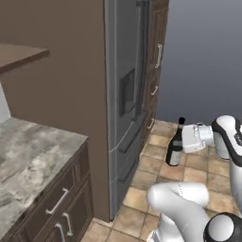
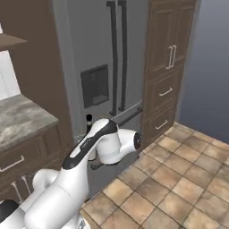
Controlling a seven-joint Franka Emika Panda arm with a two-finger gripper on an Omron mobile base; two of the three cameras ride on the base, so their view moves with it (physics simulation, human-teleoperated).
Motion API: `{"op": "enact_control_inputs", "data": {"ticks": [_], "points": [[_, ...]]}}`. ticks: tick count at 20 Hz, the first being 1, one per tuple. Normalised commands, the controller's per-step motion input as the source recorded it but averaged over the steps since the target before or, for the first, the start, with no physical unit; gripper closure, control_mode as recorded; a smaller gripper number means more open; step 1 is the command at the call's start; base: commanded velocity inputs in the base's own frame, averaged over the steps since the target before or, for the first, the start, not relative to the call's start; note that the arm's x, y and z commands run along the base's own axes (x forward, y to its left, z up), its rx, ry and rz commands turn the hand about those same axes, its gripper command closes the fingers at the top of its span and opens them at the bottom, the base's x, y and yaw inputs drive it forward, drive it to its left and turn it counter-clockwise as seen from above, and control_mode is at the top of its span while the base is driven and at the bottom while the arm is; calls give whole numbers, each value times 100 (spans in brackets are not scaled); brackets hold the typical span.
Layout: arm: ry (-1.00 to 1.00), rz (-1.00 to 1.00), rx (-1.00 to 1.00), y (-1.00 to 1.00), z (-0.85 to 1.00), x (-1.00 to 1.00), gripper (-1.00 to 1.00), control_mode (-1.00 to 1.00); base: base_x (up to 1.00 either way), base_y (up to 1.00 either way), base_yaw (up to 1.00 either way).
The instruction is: There is a wine glass and glass cup on the dining counter. Place the wine bottle next to the wine glass and the juice bottle next to the glass cup.
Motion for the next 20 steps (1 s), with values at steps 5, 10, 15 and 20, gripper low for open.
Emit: {"op": "enact_control_inputs", "data": {"ticks": [5,10,15,20], "points": [[0,0,0,0,0,0,100,100,0,7,-100],[0,0,0,0,0,0,100,100,0,8,-100],[0,0,0,0,0,0,100,100,3,9,-97],[0,0,0,0,0,0,100,100,69,18,-34]]}}
